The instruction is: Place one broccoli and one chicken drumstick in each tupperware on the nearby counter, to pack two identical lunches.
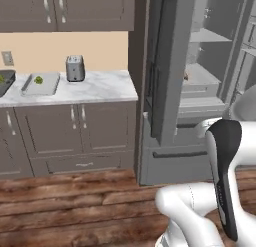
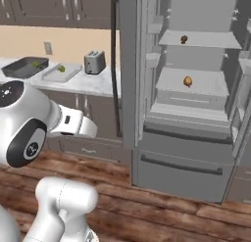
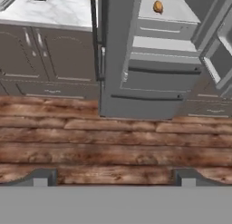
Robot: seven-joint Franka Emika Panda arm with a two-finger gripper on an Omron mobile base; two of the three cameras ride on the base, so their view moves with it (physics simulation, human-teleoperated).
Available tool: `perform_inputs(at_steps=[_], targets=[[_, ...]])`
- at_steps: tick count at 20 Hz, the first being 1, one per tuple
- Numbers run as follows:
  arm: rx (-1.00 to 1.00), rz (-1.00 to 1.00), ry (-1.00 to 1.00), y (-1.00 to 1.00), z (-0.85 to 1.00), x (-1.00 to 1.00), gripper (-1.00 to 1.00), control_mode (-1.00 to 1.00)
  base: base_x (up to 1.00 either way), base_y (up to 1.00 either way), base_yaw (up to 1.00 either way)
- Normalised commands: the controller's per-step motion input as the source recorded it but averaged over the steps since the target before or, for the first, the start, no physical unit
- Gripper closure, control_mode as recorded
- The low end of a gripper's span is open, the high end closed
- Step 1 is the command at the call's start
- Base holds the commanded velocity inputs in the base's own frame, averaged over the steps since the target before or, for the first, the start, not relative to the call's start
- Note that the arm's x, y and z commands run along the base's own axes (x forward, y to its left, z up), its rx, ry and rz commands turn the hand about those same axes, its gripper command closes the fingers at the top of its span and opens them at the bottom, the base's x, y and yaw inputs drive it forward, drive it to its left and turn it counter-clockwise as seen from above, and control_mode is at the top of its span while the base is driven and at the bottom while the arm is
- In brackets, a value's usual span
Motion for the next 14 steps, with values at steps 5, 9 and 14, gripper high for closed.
perform_inputs(at_steps=[5,9,14], targets=[[0.00,0.00,0.00,0.00,0.00,0.00,-1.00,1.00,0.00,-0.99,0.00],[0.00,0.00,0.00,0.00,0.00,0.00,-1.00,1.00,0.00,-0.91,0.00],[0.00,0.00,0.00,0.00,0.00,0.00,-1.00,1.00,0.25,-0.50,0.00]])
